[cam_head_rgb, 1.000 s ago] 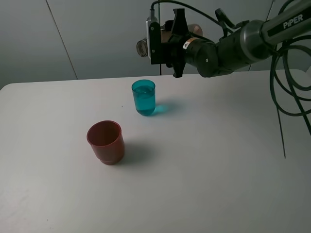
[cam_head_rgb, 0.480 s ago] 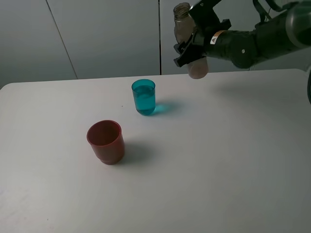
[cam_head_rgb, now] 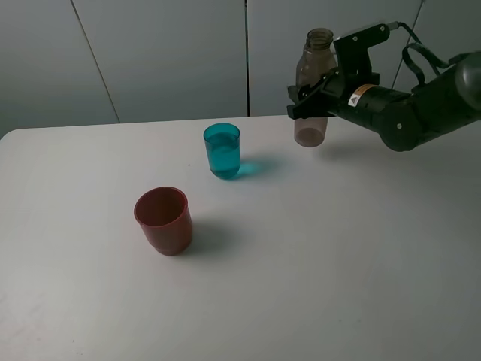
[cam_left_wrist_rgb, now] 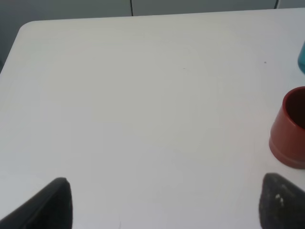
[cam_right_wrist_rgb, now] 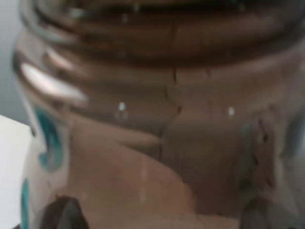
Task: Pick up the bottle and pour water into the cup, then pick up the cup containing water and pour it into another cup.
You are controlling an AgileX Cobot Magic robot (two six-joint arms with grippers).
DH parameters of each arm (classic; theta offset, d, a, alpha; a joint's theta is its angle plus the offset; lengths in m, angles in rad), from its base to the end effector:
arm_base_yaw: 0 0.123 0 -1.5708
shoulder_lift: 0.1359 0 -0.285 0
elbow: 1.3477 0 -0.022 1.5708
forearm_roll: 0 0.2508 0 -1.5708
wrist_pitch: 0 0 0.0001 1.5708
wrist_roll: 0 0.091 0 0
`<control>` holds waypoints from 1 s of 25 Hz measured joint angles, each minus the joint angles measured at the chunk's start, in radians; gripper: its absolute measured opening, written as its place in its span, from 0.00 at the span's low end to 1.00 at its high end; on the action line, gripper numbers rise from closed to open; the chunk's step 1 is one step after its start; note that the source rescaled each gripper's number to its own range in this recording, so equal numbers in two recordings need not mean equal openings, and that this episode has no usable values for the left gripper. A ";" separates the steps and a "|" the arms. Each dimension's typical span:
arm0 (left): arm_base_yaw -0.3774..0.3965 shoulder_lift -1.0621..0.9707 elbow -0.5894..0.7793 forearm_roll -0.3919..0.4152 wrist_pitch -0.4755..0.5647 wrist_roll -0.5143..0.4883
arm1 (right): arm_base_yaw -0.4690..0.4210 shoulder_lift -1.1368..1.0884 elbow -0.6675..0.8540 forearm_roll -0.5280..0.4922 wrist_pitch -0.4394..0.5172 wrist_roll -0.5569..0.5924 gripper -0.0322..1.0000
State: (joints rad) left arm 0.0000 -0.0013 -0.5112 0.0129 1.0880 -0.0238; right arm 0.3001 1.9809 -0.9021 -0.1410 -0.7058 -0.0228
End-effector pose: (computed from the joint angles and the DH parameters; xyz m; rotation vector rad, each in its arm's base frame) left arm -0.0075 0.0010 0.2782 -0.0254 2.0589 0.0007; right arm 0.3706 0.1233 0.1426 -0.4601 1.8075 0.2024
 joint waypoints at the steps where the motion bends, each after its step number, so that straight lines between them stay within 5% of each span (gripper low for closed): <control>1: 0.000 0.000 0.000 0.000 0.000 0.000 | 0.000 0.011 0.000 0.000 -0.004 0.002 0.04; 16: 0.000 0.000 0.000 0.000 0.000 0.000 | 0.000 0.116 0.000 0.000 -0.074 0.014 0.04; 17: 0.000 0.000 0.000 0.000 0.000 0.000 | 0.000 0.116 0.000 0.000 -0.074 0.016 0.21; 18: 0.000 0.000 0.000 0.000 0.000 0.000 | 0.000 0.116 0.000 0.000 -0.074 0.016 0.63; 19: 0.000 0.000 0.000 0.000 0.000 0.000 | 0.000 0.116 0.000 0.000 -0.074 0.014 0.84; 21: 0.000 0.000 0.000 0.000 0.000 0.000 | 0.000 0.116 0.000 0.000 -0.070 0.012 0.96; 25: 0.000 0.000 0.000 0.000 0.000 0.000 | 0.000 0.057 0.000 0.000 -0.045 0.000 0.99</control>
State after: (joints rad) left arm 0.0000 -0.0013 -0.5112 0.0129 1.0880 -0.0238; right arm 0.3001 2.0377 -0.9021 -0.1406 -0.7508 -0.0232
